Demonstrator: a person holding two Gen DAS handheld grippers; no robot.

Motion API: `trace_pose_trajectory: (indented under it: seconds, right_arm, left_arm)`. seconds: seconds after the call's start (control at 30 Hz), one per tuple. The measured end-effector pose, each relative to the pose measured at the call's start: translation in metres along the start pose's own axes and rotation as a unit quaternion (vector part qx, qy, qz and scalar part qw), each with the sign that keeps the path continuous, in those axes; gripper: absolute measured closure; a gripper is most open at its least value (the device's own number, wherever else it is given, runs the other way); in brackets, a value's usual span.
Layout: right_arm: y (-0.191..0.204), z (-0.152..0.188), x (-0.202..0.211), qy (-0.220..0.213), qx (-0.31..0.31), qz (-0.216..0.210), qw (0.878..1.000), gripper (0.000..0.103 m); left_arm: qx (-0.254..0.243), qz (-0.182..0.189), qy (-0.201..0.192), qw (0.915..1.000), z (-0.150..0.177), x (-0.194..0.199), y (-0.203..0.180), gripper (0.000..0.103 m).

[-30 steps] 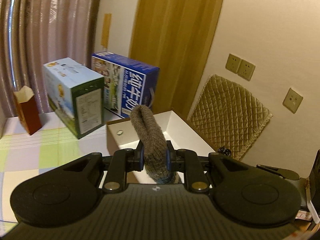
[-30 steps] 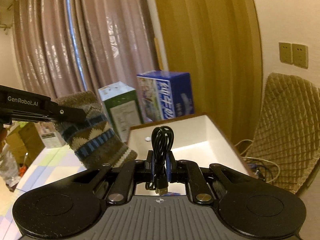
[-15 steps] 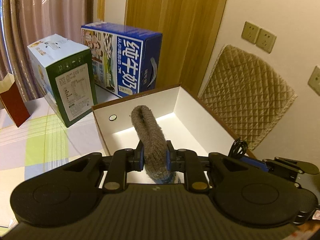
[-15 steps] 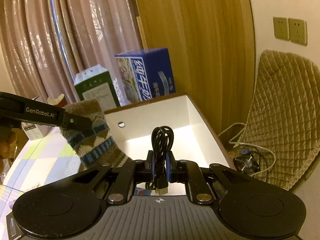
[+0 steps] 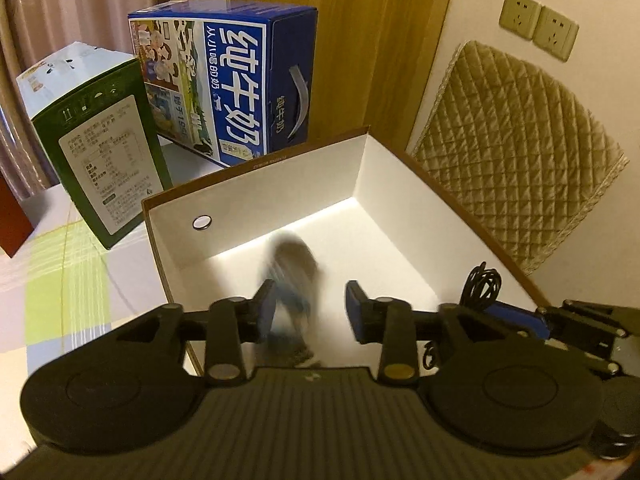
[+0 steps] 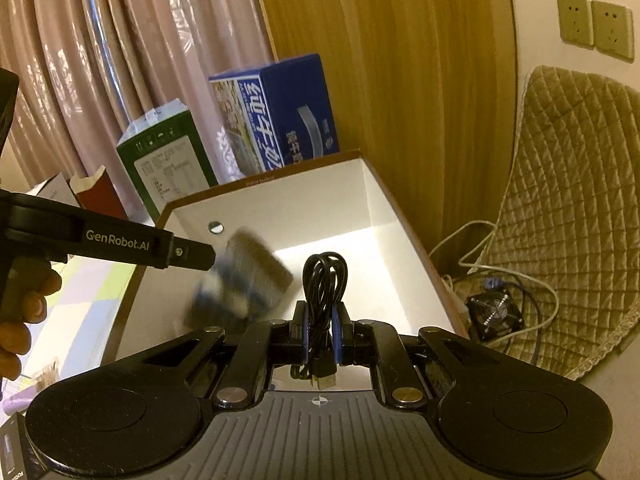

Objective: Organize objects
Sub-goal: 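Carry the sock and cable into the brown box and open both grippers, then withdraw both grippers from the box toward the remaining items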

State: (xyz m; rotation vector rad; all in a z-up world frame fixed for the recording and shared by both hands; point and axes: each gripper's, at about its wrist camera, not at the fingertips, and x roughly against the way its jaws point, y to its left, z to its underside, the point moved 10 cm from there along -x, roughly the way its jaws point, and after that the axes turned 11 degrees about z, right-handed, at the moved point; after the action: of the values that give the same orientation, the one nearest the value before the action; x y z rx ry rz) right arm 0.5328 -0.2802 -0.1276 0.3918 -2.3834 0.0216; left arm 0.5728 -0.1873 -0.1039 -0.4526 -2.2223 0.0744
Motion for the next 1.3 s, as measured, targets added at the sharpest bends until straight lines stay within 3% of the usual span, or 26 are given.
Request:
trace_pose_trajectory:
  seconds: [0.43, 0.53, 0.6, 0.93, 1.17, 1.3]
  right_arm:
    - [0.007, 0.005, -0.03, 0.049, 0.0, -0.007, 0.999, 0.094]
    - [0.008, 0.005, -0.032, 0.052, -0.004, -0.011, 0.999, 0.082]
    - [0.008, 0.004, -0.03, 0.045, -0.002, -0.009, 0.999, 0.062]
    - [0.003, 0.01, -0.014, 0.048, -0.002, -0.002, 0.999, 0.053]
    - [-0.002, 0.01, 0.005, 0.041, -0.012, 0.002, 0.999, 0.029]
    - [-0.002, 0.01, 0.019, 0.036, -0.016, -0.001, 0.999, 0.02]
  left_arm:
    - [0.004, -0.011, 0.005, 0.9999, 0.003, 0.0, 0.017, 0.051]
    - [0.008, -0.009, 0.008, 0.9999, 0.006, 0.001, 0.019, 0.046]
    - [0.008, -0.009, 0.007, 0.9999, 0.006, 0.002, 0.02, 0.043]
    - [-0.002, -0.003, 0.007, 1.0, 0.012, 0.012, 0.015, 0.03]
    - [-0.002, 0.014, 0.002, 0.9999, 0.017, 0.026, 0.007, 0.024]
    - [0.0, 0.022, -0.001, 0.9998, 0.022, 0.035, 0.002, 0.023]
